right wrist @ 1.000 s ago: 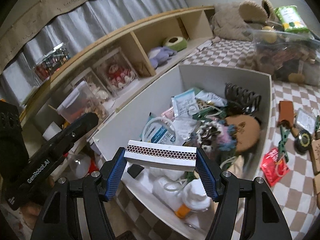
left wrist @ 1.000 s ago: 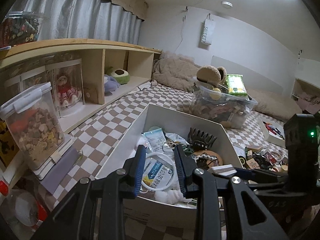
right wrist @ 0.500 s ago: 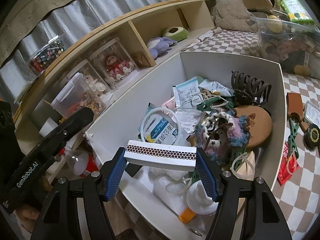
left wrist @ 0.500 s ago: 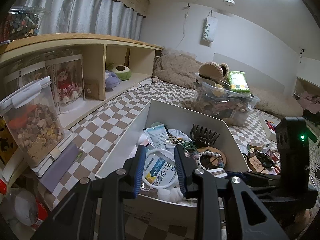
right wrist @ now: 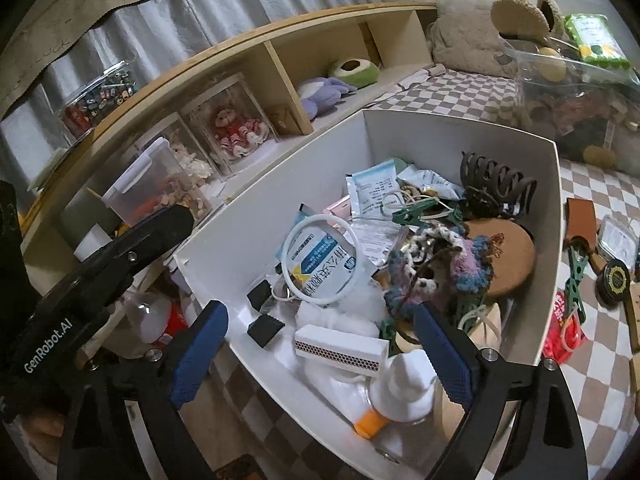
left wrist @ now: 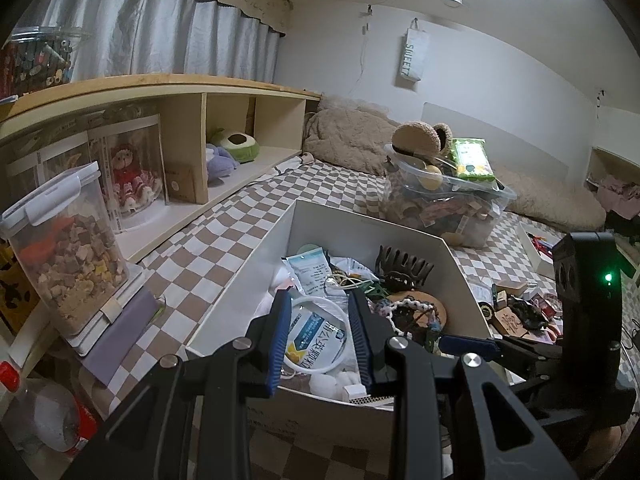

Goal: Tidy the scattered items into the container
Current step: 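Lower both held items into the white box and open both tools, then withdraw both tools up out of the box back toward the pile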

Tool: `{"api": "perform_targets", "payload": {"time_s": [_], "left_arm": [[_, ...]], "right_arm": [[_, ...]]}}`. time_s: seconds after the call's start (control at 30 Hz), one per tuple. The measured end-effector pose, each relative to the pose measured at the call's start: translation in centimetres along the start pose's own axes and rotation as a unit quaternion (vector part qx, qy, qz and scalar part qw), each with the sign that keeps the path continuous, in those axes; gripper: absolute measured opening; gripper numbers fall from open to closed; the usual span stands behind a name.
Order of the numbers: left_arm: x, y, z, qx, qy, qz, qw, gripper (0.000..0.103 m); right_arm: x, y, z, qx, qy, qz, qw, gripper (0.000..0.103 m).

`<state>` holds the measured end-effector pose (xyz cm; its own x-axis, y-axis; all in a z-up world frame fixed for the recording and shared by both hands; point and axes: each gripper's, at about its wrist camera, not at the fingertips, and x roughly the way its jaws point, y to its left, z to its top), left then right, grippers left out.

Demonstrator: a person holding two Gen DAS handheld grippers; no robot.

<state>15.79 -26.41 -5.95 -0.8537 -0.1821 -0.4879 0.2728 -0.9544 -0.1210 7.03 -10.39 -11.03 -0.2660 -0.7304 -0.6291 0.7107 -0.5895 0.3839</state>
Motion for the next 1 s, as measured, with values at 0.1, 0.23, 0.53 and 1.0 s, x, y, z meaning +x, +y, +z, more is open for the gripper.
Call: {"api": "perform_targets", "payload": {"time_s": [0.1,0.23,0.53,1.0], "left_arm": [[-0.1,-0.1,0.0,0.0,-0.001,0.0,1.0,0.03],[-0.2,-0.1,0.0,0.001,-0.001,0.0,1.0,0.03],[-0.8,-0.4,0.1,-0.007,-0.001,0.005,1.0,0.034],[-1.2,-1.3,0.4,-0.009,-0.004,0.021,0.9997,0.092]], "right_arm": [[-0.4,-0.4,-0.2,0.004,-0.003,-0.004,1.0,0.094],[-1.1,-0.7,-0.2,0.005,-0.01,-0.007,1.0,0.094],[-2.1,-0.8,-0.4,-0.005,-0.02,-0.008,1.0,0.095],[-3.5,-1.3,-0.7,-0.012,-0.036,-0.011,0.999,0.096]]}}
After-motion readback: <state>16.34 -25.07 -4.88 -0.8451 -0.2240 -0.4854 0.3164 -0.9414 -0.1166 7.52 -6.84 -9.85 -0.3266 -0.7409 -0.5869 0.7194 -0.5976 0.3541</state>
